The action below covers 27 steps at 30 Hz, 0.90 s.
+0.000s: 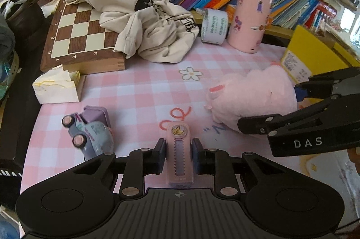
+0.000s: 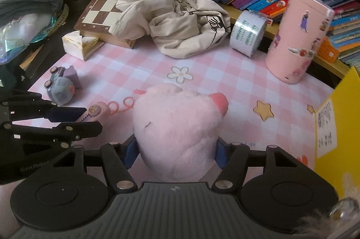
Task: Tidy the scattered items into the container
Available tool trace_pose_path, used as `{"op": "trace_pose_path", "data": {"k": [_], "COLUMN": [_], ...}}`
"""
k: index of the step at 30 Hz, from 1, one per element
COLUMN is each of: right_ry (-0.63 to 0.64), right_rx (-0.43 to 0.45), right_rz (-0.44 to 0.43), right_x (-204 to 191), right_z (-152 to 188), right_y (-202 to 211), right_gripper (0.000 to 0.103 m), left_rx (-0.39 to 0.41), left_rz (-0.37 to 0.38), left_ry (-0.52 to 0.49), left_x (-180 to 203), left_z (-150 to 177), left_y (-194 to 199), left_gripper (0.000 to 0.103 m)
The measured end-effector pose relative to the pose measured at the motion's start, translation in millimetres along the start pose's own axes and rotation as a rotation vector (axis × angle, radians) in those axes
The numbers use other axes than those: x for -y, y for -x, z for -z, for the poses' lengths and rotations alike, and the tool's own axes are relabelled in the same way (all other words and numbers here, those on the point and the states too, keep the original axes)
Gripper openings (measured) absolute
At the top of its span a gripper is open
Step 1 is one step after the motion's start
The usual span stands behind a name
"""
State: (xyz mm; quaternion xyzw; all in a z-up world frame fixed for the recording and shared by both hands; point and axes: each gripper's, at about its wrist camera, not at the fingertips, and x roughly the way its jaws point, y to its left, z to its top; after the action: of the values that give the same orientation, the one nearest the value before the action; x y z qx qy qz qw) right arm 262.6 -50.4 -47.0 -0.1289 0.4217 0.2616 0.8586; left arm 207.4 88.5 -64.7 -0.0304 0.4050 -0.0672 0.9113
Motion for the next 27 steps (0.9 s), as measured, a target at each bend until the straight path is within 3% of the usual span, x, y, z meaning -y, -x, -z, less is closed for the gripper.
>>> {"op": "trace_pose_path", "data": {"k": [14, 27], "right_ry": [-0.04, -0.072], "right_rx": [0.043, 0.062], "right_rz": [0.023, 0.033], "right_x": [-12.4, -18.7], "right_z": [47.0, 80.4], "right_y": [71.0, 107.6], "right_gripper": [0.063, 0.063], "left_rx": [0.051, 0.055], "left_rz": [0.049, 0.082], "left_ry": [-0.061, -0.095], "left_x": [27.5, 51.1], "left_z": [22.1, 43.9], "left_y": [58.9, 90.3], "left_gripper": [0.023, 0.023]}}
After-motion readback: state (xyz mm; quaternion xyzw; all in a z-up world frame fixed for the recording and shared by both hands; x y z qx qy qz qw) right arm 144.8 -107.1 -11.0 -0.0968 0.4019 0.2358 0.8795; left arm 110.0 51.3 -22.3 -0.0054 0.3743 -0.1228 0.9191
